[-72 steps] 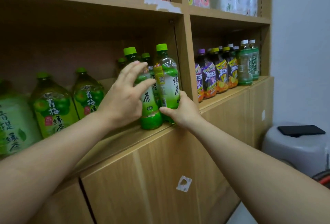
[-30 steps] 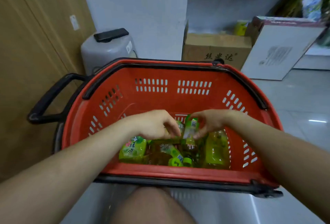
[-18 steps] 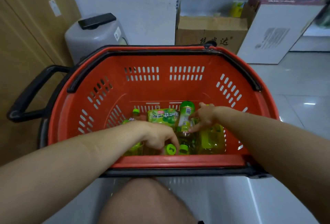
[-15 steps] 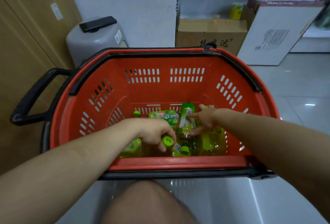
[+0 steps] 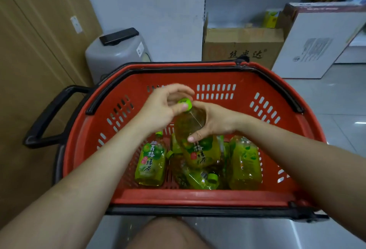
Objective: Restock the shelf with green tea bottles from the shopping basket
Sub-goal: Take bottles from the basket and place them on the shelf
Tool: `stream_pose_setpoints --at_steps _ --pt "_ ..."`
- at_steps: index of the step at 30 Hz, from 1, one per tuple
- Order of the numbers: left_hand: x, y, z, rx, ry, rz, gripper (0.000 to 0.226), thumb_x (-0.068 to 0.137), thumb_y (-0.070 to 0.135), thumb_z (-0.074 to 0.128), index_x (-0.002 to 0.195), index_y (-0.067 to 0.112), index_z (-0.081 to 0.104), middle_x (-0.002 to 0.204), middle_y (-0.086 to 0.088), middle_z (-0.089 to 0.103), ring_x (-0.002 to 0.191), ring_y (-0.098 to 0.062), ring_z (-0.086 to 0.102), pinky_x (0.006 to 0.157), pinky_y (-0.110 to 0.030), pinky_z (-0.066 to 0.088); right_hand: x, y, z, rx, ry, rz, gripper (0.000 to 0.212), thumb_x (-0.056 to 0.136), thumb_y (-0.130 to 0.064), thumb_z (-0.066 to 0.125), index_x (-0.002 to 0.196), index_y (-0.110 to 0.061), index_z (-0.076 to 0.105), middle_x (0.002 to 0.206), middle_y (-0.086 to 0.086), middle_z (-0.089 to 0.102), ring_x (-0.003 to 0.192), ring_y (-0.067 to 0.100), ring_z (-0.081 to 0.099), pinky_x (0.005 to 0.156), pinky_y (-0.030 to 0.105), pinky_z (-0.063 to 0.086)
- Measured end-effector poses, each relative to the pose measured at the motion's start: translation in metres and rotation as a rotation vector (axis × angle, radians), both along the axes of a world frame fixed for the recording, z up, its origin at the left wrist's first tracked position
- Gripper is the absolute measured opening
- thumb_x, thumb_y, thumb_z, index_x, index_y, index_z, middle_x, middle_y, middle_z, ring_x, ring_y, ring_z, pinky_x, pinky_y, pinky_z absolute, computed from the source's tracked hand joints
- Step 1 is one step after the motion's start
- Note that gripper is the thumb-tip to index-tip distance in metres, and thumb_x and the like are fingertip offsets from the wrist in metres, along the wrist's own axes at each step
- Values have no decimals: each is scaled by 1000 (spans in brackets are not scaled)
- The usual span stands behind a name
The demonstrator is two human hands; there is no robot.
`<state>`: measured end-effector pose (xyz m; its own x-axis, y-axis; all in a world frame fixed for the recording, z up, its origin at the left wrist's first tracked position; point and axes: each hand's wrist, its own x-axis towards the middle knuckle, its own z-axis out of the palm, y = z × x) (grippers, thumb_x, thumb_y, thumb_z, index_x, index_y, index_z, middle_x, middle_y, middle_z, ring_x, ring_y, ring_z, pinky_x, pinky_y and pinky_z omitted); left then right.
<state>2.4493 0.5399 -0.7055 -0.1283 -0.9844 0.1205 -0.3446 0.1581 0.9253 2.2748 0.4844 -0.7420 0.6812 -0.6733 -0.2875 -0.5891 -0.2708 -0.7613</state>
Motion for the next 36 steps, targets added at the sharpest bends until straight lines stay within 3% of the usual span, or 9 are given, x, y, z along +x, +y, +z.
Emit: stream_pose_setpoints --at_steps 2,4,9,12,17,20,25,29,36 --pt "-10 -13 -2 52 131 174 24 93 9 57 112 24 59 104 -3 68 95 -13 66 73 -29 57 -7 -7 9 -138 47 -51 104 53 -47 88 141 -21 40 133 -6 57 121 15 54 107 36 42" --pt "-20 -27 -9 225 66 232 22 96 21 53 118 21 55 111 -7 64 94 -19 64 73 -34 58 -20 -15 22 -206 106 -132 103 54 -47 88 142 -22 40 131 -5 58 119 18 56 104 37 45" --pt "-58 -44 -68 613 -497 -111 49 95 35 53 134 7 45 101 -7 62 84 -19 60 72 -33 52 -63 -33 38 -307 146 -385 95 55 -47 88 137 -29 43 135 -3 56 121 22 54 96 37 47" --pt "-84 -44 -115 717 -781 -214 89 87 48 61 149 4 13 137 -14 49 118 -28 54 94 -34 45 -72 -39 30 -321 133 -434 95 55 -45 88 137 -31 44 136 -3 55 122 23 53 96 38 47" --pt "-107 -36 -160 799 -585 -112 112 80 36 73 151 13 -10 147 -13 40 126 -30 48 102 -34 42 -73 -45 22 -278 92 -423 95 53 -49 88 136 -31 44 136 -5 56 123 21 53 98 41 48" --pt "-98 -36 -149 739 -461 -27 96 78 32 75 149 19 12 137 -8 49 117 -26 53 95 -32 46 -70 -45 21 -252 62 -413 94 52 -50 88 134 -31 45 134 -5 57 121 21 54 98 42 48" --pt "-53 -45 -73 638 -332 84 54 73 32 75 121 20 52 95 1 59 81 -14 58 59 -28 48 -65 -40 21 -280 64 -361 104 52 -50 88 141 -27 39 140 -2 53 128 22 49 103 39 44" --pt "-3 -24 -6 553 -129 253 50 60 23 82 105 21 61 97 -10 67 79 -29 70 63 -47 60 -53 -31 27 -287 27 -303 109 53 -45 89 145 -25 34 142 -1 51 129 21 48 104 33 39" --pt "60 56 95 351 76 275 43 71 13 79 109 26 63 95 -2 71 76 -20 69 62 -46 58 -10 4 63 -288 -237 -258 102 45 -48 88 137 -33 44 129 -15 57 117 9 56 99 26 43"
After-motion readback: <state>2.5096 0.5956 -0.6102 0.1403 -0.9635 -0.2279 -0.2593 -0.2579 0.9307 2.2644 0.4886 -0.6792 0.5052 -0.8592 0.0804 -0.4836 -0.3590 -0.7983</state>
